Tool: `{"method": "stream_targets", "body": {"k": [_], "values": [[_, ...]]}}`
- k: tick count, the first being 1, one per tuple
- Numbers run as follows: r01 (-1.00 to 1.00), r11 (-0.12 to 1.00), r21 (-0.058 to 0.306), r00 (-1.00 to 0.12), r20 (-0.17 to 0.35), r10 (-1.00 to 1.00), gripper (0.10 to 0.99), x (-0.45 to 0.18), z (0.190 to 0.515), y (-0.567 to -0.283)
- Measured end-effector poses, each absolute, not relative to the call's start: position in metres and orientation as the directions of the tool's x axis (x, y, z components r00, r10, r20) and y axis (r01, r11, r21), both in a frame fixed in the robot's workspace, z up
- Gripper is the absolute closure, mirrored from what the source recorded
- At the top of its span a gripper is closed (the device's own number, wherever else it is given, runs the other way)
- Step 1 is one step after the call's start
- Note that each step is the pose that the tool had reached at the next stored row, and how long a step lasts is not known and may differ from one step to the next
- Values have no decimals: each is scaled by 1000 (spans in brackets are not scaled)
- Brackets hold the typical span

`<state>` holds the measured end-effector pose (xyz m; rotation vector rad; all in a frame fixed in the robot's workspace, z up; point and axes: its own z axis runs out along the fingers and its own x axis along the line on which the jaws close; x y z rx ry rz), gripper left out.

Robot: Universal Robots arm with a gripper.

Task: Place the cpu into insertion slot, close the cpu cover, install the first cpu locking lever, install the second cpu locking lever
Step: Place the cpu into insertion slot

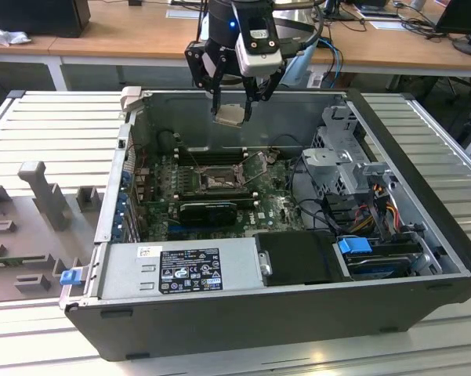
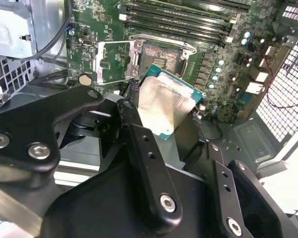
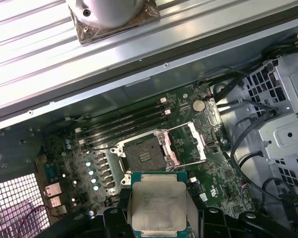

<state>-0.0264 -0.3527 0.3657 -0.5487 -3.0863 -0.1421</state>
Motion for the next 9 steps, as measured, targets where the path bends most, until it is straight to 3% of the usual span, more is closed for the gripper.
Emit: {"method": "stream_targets", "body": {"k": [9], "values": [[366,927,89,-931,19,365,557,-26,366,-353]]}}
